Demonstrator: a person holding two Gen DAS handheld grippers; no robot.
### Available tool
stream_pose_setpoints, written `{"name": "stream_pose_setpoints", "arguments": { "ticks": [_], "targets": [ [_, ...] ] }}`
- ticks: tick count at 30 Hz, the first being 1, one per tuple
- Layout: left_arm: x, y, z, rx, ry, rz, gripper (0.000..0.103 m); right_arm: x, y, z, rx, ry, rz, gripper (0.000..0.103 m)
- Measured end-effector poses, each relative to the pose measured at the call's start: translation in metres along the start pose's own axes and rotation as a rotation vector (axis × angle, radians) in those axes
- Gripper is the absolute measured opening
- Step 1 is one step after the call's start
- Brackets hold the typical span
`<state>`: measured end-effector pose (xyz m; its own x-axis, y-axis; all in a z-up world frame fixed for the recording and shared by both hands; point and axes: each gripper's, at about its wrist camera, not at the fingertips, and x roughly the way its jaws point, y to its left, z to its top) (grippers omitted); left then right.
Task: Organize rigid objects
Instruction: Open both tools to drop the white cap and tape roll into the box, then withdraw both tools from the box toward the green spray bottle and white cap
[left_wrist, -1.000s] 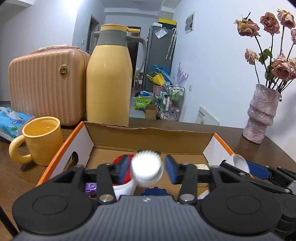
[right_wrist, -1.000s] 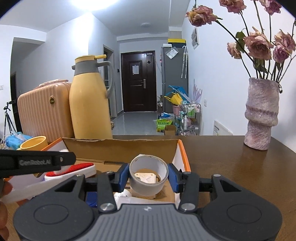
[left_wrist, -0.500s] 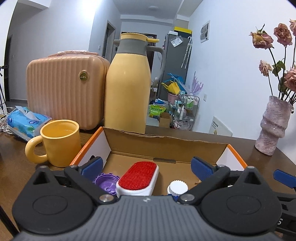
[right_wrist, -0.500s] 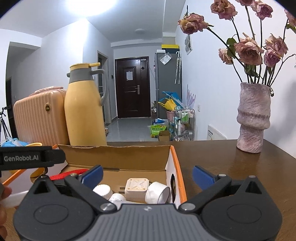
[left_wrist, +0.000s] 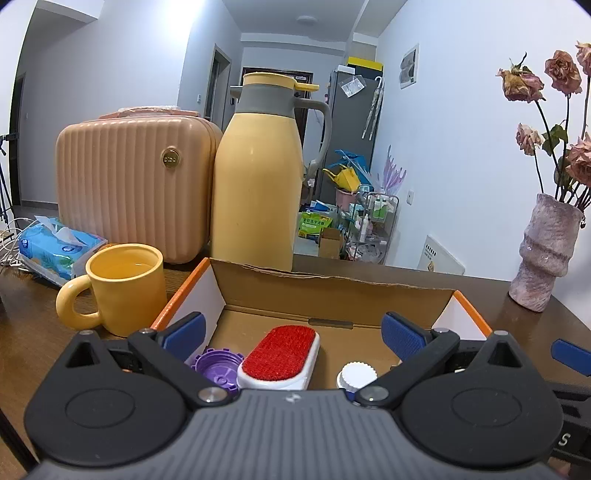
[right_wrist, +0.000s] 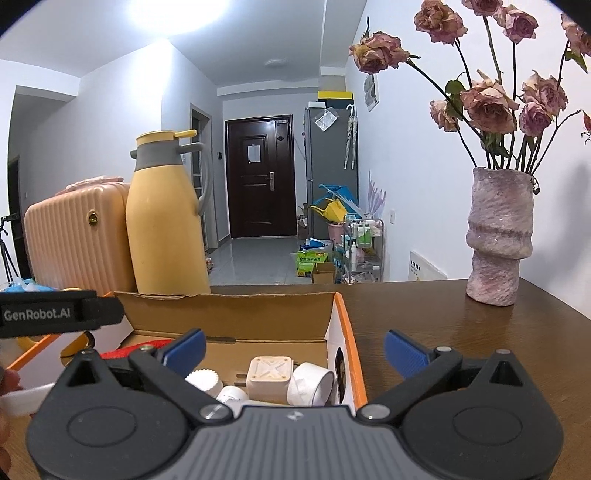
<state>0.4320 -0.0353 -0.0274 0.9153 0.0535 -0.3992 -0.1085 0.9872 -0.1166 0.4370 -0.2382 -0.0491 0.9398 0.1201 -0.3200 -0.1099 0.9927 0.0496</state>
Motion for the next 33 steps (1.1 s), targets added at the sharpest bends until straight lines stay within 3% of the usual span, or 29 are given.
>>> {"name": "stream_pose_setpoints", "arguments": {
  "ticks": [33],
  "targets": [
    [-0.060,0.016,-0.024,0.042,-0.030,0.009,0.103,-0.073,0.013,-0.030,-0.090,-0.014,0.015,0.103]
  ]
}}
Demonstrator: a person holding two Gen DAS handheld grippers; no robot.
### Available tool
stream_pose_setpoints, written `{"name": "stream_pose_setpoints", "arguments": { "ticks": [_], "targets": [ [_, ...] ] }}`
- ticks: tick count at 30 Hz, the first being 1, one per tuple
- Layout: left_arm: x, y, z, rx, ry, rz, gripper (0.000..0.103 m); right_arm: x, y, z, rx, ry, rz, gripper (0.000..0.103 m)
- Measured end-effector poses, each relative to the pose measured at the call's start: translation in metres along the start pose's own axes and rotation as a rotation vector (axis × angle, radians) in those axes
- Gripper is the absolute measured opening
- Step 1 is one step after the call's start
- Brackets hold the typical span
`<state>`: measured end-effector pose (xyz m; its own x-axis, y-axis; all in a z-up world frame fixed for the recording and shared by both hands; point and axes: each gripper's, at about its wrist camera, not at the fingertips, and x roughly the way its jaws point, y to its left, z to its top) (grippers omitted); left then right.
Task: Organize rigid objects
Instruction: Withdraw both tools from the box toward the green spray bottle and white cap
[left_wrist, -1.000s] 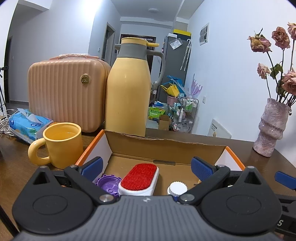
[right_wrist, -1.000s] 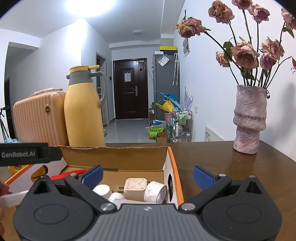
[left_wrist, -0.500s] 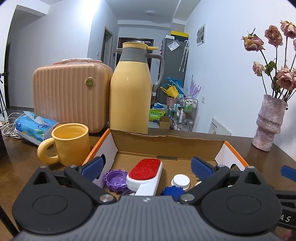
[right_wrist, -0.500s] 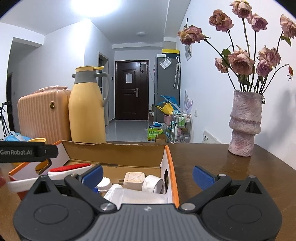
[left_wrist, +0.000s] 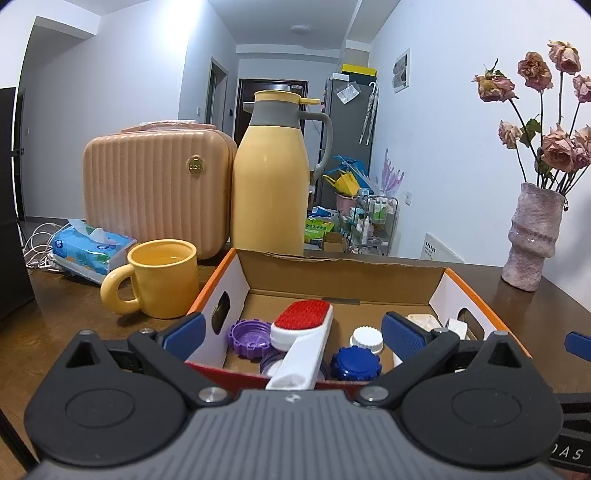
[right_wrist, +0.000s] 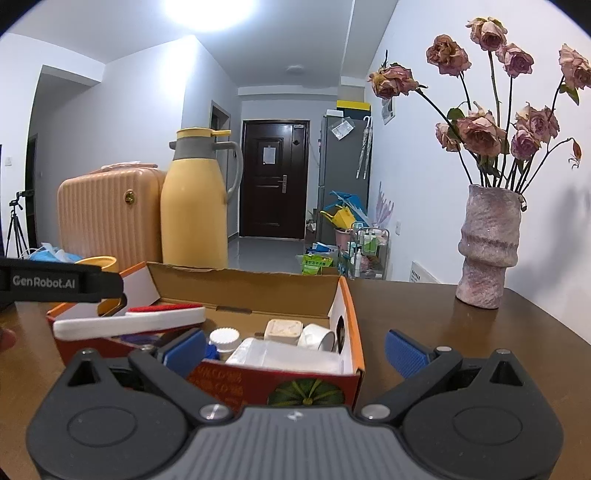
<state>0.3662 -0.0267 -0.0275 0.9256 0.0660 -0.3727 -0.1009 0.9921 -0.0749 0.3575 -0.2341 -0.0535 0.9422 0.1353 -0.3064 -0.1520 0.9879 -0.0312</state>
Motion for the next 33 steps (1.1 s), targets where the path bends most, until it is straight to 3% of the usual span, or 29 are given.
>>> {"name": "stream_pose_setpoints", "arguments": {
  "ticks": [24,33],
  "targets": [
    [-0.062,0.009,-0.041,0.058,0.027,-0.044,0.103,-0.059,0.010,-0.041,-0.030,0.041,-0.008,0.103],
    [-0.077,0.013,-0.061,0.082,0.071,-0.070,0.103,-0.078,0.013,-0.054,-0.042,0.063,0.000,0.103]
  ]
}}
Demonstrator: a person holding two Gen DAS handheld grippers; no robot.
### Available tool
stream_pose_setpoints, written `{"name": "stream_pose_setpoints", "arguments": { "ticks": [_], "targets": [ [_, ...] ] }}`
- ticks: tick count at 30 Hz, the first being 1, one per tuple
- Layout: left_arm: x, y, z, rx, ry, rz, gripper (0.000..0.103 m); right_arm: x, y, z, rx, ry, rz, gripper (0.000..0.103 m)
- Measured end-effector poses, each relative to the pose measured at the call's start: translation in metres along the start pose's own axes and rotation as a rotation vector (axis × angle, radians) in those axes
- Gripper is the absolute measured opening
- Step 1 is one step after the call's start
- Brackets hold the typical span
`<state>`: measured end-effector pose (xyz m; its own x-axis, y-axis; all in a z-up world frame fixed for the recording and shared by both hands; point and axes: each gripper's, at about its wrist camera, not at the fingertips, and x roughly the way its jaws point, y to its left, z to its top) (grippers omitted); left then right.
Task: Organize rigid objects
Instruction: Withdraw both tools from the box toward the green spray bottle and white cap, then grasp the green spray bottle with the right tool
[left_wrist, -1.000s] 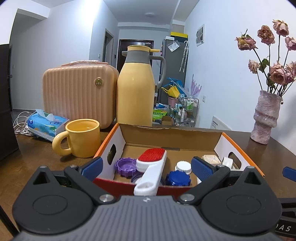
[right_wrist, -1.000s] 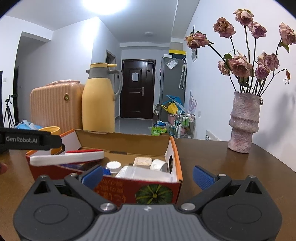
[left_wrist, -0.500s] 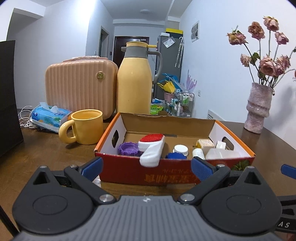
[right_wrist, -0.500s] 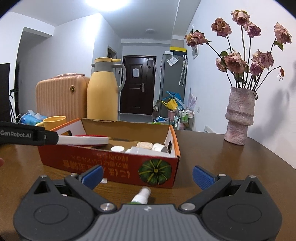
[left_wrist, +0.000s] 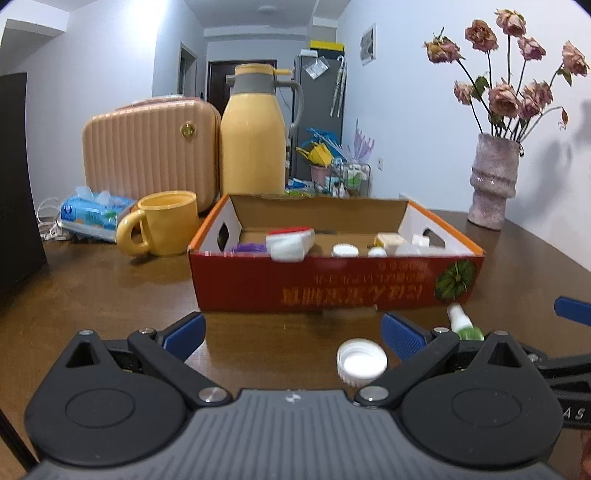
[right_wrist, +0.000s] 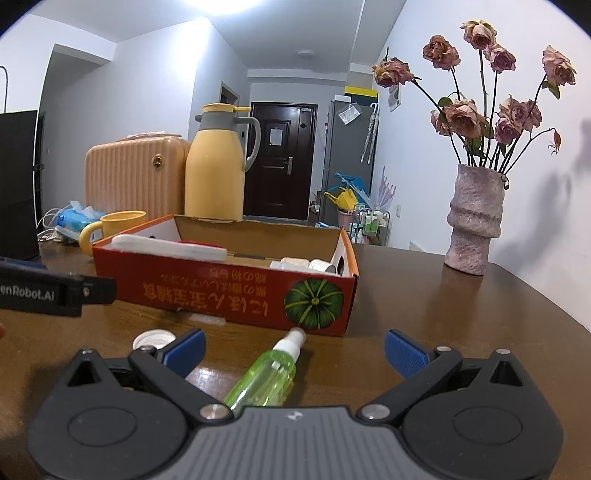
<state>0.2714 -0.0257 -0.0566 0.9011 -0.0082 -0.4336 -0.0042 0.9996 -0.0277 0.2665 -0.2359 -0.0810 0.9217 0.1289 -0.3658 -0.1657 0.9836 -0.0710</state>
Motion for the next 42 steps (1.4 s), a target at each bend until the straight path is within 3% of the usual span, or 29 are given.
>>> {"name": "stream_pose_setpoints", "arguments": {
  "ticks": [18,27,41,42],
  "targets": [
    [-0.014,0.004,-0.020,0.019,0.042,-0.045,0.103,-0.014,0.009,-0.012,-0.049,0.037,-0.003,0.103],
    [-0.012,0.003,-0.020,0.018,0.053,-0.046,0.103,0.006,0.016,-0.010,-0.081,0.128,0.002,0.102],
    [-0.006,0.009,-0.020,-0.007,0.086,-0.046,0.103,0.049,0.010,-0.006,0.000,0.287,0.054,0.070],
    [-0.005,0.009,-0.020,-0.007,0.086,-0.045,0.103,0.050,0.009,-0.006,0.007,0.291,0.065,0.064]
  ]
}}
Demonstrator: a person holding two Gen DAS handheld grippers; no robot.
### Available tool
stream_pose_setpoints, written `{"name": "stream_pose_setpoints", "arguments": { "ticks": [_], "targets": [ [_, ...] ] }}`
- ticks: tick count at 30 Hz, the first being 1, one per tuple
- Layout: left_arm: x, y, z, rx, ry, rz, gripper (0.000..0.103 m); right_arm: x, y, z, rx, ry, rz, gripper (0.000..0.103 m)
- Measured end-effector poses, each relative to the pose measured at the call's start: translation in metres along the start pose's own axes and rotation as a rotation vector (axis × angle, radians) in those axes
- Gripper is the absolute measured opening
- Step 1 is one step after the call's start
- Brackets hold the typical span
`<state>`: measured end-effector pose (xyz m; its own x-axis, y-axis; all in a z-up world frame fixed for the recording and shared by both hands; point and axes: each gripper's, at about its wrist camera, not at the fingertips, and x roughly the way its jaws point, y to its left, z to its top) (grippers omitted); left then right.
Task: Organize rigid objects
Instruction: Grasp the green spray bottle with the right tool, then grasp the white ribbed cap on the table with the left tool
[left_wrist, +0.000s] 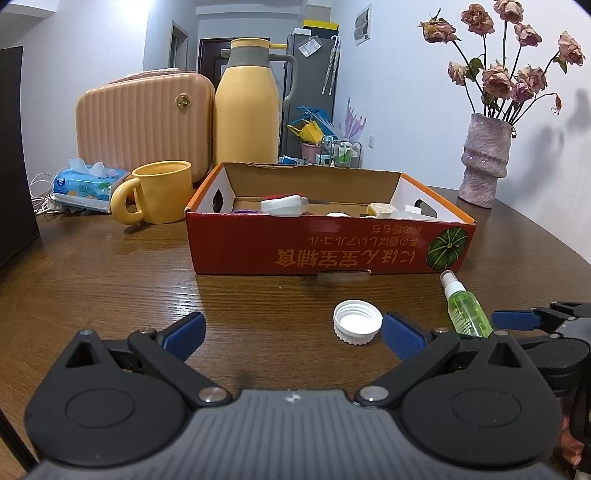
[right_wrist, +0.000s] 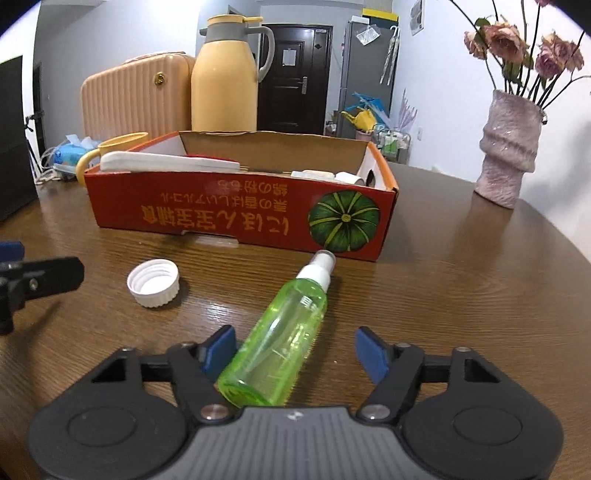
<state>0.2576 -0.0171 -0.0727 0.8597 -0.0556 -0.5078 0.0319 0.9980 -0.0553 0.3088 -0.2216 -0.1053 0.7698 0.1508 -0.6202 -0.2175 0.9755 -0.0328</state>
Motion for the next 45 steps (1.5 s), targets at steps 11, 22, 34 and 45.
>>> {"name": "stream_pose_setpoints", "arguments": {
  "ticks": [11,22,34,45],
  "targets": [
    [0.002,0.001,-0.001,-0.001,0.007,0.003,0.103,0.007,-0.007,0.009,0.010,0.012,0.080,0.030],
    [0.006,-0.001,-0.002,0.001,0.021,0.011,0.103,-0.002,-0.027,0.005,0.108,-0.061,0.118,0.030],
    [0.013,-0.007,-0.001,0.019,0.045,0.013,0.103,-0.018,-0.046,0.002,0.183,-0.137,0.140,0.030],
    [0.039,-0.034,0.004,0.051,0.108,0.010,0.103,-0.026,-0.057,0.000,0.227,-0.173,0.123,0.030]
  ]
}}
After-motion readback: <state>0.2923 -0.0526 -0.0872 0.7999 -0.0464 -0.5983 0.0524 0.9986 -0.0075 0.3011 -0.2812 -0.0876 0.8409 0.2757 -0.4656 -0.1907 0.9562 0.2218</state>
